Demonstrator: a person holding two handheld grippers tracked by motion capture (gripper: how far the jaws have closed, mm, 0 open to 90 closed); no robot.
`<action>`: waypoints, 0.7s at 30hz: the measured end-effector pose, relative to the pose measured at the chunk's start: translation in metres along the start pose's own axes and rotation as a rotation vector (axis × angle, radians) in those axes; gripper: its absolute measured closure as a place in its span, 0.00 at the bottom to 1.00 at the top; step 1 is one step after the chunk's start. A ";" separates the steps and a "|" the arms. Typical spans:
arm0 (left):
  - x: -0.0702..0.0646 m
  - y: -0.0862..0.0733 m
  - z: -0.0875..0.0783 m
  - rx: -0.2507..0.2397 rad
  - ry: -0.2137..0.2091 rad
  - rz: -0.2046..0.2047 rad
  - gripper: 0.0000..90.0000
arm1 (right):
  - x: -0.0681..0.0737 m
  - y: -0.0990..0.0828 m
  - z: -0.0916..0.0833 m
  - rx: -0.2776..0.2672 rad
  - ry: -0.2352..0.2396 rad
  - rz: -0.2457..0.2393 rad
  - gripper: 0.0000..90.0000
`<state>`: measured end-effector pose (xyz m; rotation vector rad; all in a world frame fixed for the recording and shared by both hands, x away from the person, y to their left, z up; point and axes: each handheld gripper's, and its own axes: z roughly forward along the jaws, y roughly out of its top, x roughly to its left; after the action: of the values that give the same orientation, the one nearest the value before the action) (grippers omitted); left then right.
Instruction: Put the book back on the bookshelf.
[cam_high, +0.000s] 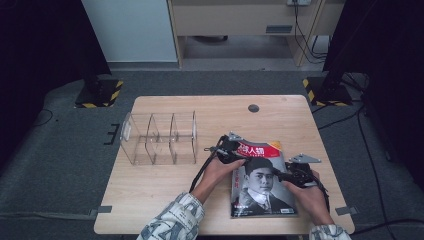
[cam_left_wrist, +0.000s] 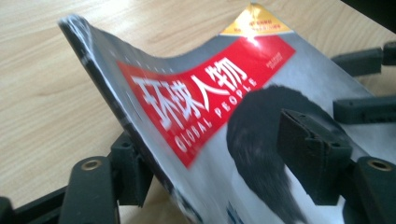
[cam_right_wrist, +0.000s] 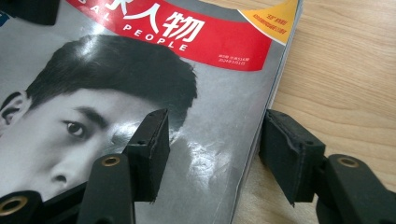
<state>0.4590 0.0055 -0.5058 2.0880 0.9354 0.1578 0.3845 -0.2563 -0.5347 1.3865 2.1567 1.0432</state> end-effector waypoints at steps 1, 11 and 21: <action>0.001 0.001 0.001 0.001 0.002 -0.002 0.39 | 0.000 0.000 0.000 -0.003 0.003 -0.002 0.48; -0.002 0.006 0.011 0.030 0.005 0.029 0.51 | 0.003 0.000 0.001 -0.012 0.017 -0.018 0.53; -0.002 0.005 0.015 0.059 -0.004 0.024 0.60 | 0.006 0.000 0.001 -0.015 0.031 -0.050 0.56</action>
<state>0.4666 -0.0072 -0.5113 2.1539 0.9234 0.1400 0.3831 -0.2506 -0.5351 1.3109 2.1894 1.0661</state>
